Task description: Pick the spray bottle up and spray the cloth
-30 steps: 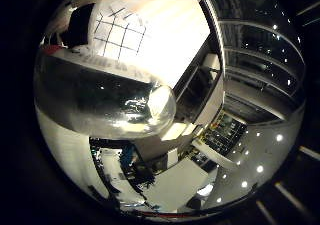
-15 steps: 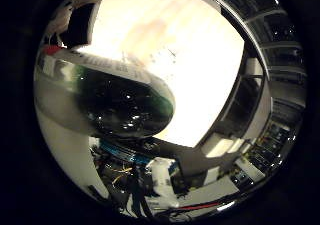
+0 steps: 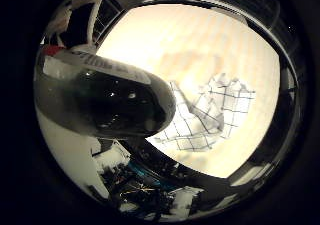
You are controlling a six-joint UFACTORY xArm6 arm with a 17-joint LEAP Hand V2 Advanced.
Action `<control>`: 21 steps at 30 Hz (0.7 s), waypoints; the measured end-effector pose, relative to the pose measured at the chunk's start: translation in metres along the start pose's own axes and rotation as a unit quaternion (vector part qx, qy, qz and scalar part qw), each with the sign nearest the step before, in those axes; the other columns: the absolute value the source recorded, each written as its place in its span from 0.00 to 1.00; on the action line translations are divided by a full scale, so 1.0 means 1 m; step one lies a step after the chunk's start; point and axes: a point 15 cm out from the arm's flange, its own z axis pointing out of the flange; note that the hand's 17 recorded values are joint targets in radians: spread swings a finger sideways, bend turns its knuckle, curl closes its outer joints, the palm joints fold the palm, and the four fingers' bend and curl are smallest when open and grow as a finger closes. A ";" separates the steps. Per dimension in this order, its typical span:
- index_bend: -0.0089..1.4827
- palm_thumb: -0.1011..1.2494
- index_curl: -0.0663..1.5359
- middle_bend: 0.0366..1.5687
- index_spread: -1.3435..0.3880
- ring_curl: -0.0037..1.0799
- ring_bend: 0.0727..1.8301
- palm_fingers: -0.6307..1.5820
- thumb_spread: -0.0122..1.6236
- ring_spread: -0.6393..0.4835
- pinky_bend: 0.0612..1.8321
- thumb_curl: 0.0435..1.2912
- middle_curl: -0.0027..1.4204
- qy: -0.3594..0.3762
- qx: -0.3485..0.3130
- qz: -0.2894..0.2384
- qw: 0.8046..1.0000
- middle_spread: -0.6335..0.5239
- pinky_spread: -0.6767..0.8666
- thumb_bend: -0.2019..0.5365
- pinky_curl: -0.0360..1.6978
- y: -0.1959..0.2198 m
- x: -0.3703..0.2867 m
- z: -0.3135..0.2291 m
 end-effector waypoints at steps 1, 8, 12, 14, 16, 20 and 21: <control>0.77 0.87 0.50 0.86 0.67 0.53 0.80 0.83 0.49 0.44 0.52 0.68 0.41 -0.015 0.007 0.002 1.000 0.49 0.31 0.25 0.79 0.001 0.002 0.006; 0.77 0.87 0.50 0.86 0.67 0.53 0.80 0.83 0.48 0.44 0.53 0.68 0.41 -0.092 0.048 0.027 0.994 0.49 0.31 0.25 0.78 -0.002 0.035 0.047; 0.77 0.86 0.50 0.86 0.67 0.52 0.80 0.83 0.48 0.44 0.53 0.68 0.41 -0.109 0.051 0.041 0.992 0.49 0.31 0.25 0.78 0.003 0.066 0.072; 0.77 0.86 0.50 0.86 0.67 0.52 0.80 0.83 0.48 0.44 0.53 0.69 0.41 -0.111 0.049 0.044 0.992 0.49 0.31 0.25 0.78 0.008 0.081 0.083; 0.77 0.86 0.50 0.86 0.67 0.52 0.80 0.83 0.48 0.44 0.53 0.69 0.41 -0.115 0.054 0.039 0.991 0.49 0.31 0.25 0.78 0.007 0.089 0.089; 0.77 0.87 0.50 0.86 0.67 0.52 0.80 0.83 0.47 0.44 0.53 0.69 0.41 -0.133 0.081 0.033 0.987 0.49 0.31 0.25 0.78 -0.012 0.097 0.102; 0.77 0.87 0.50 0.86 0.67 0.52 0.80 0.83 0.47 0.44 0.53 0.69 0.41 -0.137 0.090 0.035 0.986 0.49 0.31 0.25 0.78 -0.017 0.100 0.106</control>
